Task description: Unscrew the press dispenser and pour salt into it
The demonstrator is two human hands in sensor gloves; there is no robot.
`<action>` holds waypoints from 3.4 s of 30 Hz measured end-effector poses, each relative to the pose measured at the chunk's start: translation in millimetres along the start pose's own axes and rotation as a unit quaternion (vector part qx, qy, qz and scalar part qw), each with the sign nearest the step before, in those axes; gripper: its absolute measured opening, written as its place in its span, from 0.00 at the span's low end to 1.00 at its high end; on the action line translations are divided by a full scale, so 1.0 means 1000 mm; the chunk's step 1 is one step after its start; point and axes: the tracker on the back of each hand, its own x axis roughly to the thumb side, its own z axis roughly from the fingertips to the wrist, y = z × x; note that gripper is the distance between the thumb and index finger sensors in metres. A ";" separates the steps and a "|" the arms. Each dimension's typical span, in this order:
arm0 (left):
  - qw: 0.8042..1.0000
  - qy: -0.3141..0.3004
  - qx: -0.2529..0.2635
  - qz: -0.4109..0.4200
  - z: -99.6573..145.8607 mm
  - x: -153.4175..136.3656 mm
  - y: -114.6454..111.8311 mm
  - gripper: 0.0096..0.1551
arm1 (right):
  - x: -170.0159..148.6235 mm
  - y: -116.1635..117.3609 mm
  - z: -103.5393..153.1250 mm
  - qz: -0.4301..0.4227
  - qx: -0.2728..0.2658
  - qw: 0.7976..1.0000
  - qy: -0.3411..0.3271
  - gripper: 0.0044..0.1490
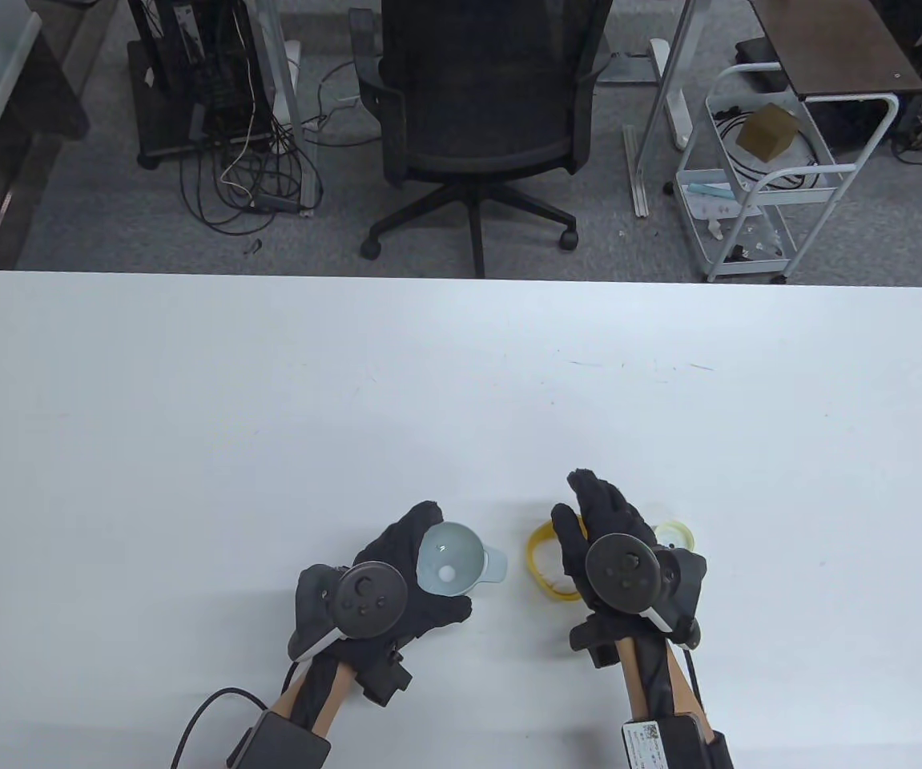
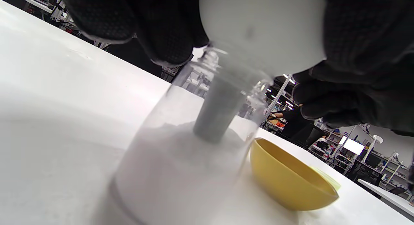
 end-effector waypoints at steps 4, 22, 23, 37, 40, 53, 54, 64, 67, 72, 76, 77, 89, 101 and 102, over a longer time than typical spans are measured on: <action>1.000 0.001 0.004 -0.002 0.000 0.001 0.000 0.79 | 0.000 0.000 0.000 0.000 0.000 1.000 0.001 0.36; 1.000 0.010 -0.008 0.010 0.000 -0.001 -0.001 0.78 | -0.001 0.001 0.000 0.002 0.002 1.000 0.001 0.36; 1.000 0.010 -0.008 0.011 0.000 -0.001 -0.001 0.78 | -0.001 0.001 0.000 0.003 0.003 1.000 0.001 0.36; 1.000 0.010 0.001 0.015 0.000 0.001 0.001 0.79 | -0.001 0.001 -0.001 0.002 0.003 1.000 0.001 0.37; 1.000 0.006 0.007 0.022 0.001 0.003 0.006 0.79 | -0.001 0.001 0.000 0.003 0.003 1.000 0.001 0.36; 1.000 0.012 -0.014 0.005 0.000 0.000 0.001 0.78 | -0.001 0.006 0.000 0.010 0.013 1.000 0.003 0.37; 1.000 0.012 -0.014 0.003 0.000 0.000 0.001 0.78 | -0.001 0.006 0.000 0.011 0.014 1.000 0.003 0.37; 1.000 0.011 -0.013 0.004 0.000 0.002 0.002 0.78 | 0.000 0.008 0.000 0.016 0.018 1.000 0.000 0.37; 1.000 0.011 -0.015 0.004 0.000 0.002 0.002 0.78 | 0.000 0.008 0.000 0.017 0.020 1.000 -0.001 0.37; 1.000 0.012 -0.019 0.015 0.000 0.002 0.002 0.78 | 0.001 0.008 0.000 0.019 0.022 1.000 -0.003 0.37; 0.999 0.020 -0.018 0.047 -0.001 0.000 0.003 0.78 | 0.000 0.009 -0.001 0.018 0.022 1.000 -0.003 0.37; 0.998 0.021 -0.015 0.050 -0.001 0.000 0.005 0.78 | 0.000 0.009 -0.001 0.019 0.022 1.000 -0.003 0.37; 0.995 0.021 0.040 0.093 0.003 -0.005 0.035 0.78 | 0.001 0.010 -0.001 0.021 0.022 1.000 -0.003 0.37; 0.983 0.078 0.086 0.142 0.005 -0.035 0.072 0.77 | -0.001 0.010 -0.001 0.021 0.019 1.000 0.001 0.37; 0.984 0.087 0.082 0.134 0.002 -0.039 0.074 0.77 | -0.001 0.008 -0.001 0.018 0.016 1.000 0.003 0.37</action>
